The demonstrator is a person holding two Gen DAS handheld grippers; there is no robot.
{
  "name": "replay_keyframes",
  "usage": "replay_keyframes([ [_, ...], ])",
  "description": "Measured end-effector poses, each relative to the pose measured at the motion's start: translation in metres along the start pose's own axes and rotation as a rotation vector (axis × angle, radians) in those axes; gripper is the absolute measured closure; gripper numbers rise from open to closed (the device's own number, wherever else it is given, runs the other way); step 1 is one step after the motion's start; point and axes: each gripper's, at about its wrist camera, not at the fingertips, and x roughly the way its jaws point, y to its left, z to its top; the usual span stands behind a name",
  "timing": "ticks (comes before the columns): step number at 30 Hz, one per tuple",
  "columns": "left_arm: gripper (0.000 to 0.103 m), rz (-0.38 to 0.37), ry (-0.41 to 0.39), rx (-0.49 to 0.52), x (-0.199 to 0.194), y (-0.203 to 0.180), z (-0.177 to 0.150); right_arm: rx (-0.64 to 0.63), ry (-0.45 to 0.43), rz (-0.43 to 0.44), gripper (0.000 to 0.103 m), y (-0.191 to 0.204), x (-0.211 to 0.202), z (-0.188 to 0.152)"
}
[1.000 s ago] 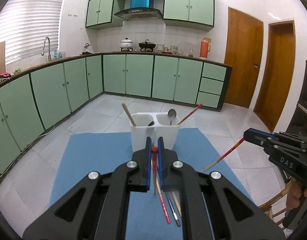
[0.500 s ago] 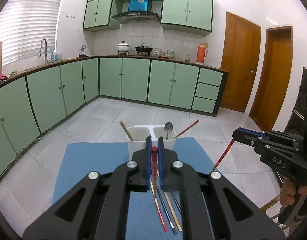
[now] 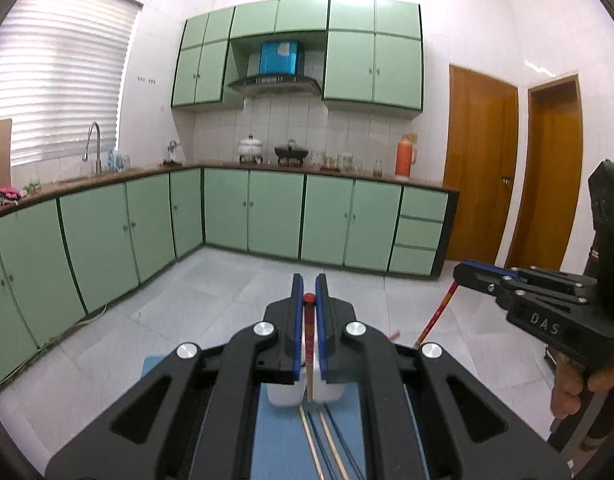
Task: Organize utensils
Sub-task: 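Close the left tool on a red-patterned chopstick while the right tool lifts its chopstick toward the holder, then drop the chopstick into the holder with the left tool while the right tool releases its chopstick there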
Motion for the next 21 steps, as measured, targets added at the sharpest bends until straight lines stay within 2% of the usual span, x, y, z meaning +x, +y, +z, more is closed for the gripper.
replay_keyframes([
  [6, 0.098, 0.029, -0.063, 0.016, 0.015, -0.008, 0.024, 0.0, -0.043, -0.017, 0.097, -0.005, 0.015, 0.024],
  [11, 0.098, 0.053, -0.082, 0.025, 0.039, -0.013, 0.032, 0.02, -0.061, -0.024, 0.097, -0.015, 0.034, 0.035],
  [16, 0.098, 0.062, -0.054, 0.024, 0.074, -0.011, 0.028, 0.02, -0.063, -0.051, 0.097, -0.025, 0.061, 0.037],
  [21, 0.098, 0.074, -0.017, 0.037, 0.107, -0.01, 0.013, 0.043, -0.043, -0.042, 0.097, -0.033, 0.091, 0.025],
])
